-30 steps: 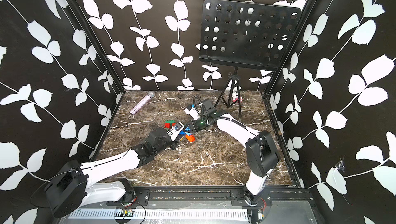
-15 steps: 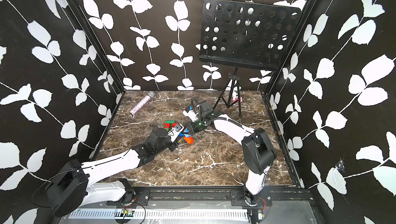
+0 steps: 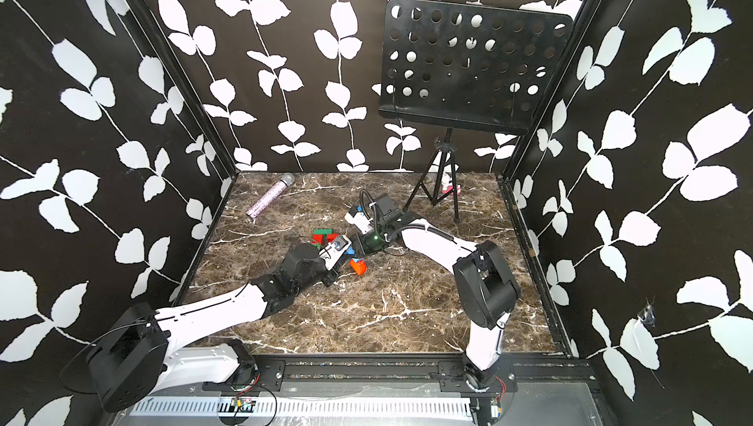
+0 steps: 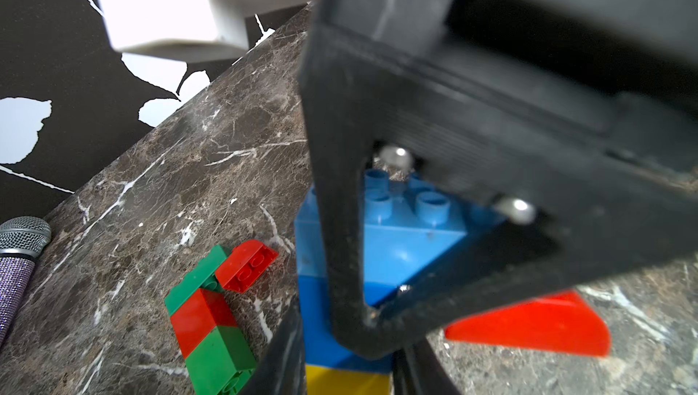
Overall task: Assemble the letter r with lego
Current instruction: Adjust the lego brick.
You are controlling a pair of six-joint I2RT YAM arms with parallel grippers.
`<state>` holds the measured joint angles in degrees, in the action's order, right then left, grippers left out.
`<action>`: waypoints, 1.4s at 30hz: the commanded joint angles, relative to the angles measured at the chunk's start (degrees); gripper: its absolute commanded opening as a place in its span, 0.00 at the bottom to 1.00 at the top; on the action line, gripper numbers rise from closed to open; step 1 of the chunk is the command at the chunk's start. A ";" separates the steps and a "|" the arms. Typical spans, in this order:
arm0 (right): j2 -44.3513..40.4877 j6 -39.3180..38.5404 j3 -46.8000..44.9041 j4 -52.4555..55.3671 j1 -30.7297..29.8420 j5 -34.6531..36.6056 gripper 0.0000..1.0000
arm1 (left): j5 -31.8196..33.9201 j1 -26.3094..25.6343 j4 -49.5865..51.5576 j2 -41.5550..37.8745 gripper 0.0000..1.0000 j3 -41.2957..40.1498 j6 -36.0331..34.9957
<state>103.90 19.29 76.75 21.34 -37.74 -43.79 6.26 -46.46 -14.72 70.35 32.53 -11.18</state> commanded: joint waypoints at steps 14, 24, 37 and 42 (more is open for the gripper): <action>4.59 -2.97 3.64 6.33 -3.80 -11.57 0.39 | -5.17 -0.83 -13.64 -1.86 0.27 0.20 0.29; 0.72 -1.22 5.95 3.08 -2.58 -7.93 0.46 | -5.20 -0.83 -12.51 -1.64 0.27 0.21 0.34; -3.25 0.79 6.70 0.01 2.62 -5.43 0.51 | -4.56 -0.83 -12.26 -1.05 0.27 -0.22 0.46; -2.88 1.10 7.40 -0.60 2.76 -6.04 0.53 | -4.68 -0.83 -12.16 -0.49 0.27 0.01 0.36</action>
<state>102.69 19.81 81.52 25.26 -35.11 -47.62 3.92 -46.57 -26.13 69.95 31.42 -11.16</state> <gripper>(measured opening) 0.525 0.329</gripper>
